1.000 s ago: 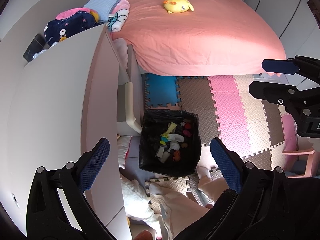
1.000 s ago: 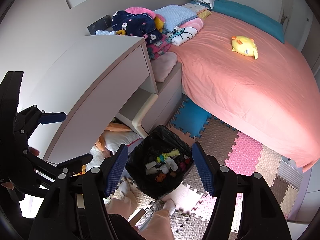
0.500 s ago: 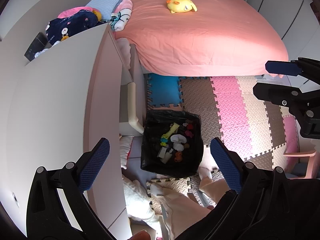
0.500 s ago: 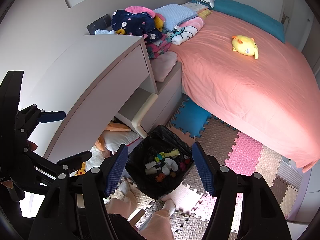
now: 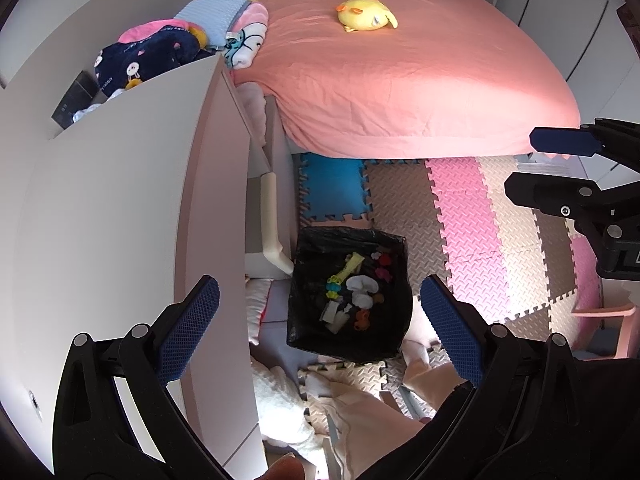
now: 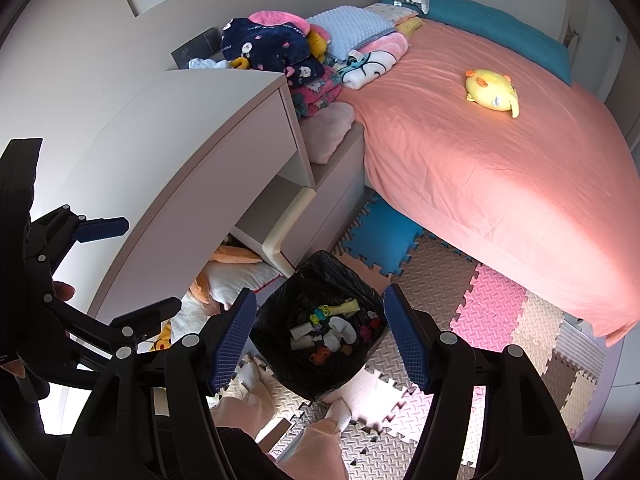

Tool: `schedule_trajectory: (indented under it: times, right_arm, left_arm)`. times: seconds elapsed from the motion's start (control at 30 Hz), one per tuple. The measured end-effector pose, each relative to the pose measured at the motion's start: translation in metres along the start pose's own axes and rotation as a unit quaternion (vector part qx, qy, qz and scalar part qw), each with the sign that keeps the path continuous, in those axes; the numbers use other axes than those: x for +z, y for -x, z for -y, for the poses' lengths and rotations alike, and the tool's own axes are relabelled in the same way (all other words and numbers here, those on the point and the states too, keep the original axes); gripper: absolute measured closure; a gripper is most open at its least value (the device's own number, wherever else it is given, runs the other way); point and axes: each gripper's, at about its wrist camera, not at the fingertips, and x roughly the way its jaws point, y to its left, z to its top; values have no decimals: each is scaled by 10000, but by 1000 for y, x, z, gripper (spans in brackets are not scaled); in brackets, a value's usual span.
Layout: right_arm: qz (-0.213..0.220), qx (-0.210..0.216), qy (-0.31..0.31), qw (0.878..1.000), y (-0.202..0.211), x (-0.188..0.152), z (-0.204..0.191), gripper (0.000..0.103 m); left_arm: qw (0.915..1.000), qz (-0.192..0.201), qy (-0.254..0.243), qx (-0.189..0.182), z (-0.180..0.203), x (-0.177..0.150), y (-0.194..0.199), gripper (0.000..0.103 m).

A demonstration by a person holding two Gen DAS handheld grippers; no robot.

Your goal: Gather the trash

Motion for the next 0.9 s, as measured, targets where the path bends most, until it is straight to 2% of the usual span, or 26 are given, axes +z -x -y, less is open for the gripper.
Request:
schedule_trajectory:
  times: [0.77,0.9]
  right_arm:
    - [-7,3,-3,10000,0,3,0,36]
    - [-12,0,3,10000,0,1,-2,36]
  left_arm:
    - [9999,78,-65,-95,-2,9,-4,6]
    - [9996,146,-120,-205,1,7,-2,6]
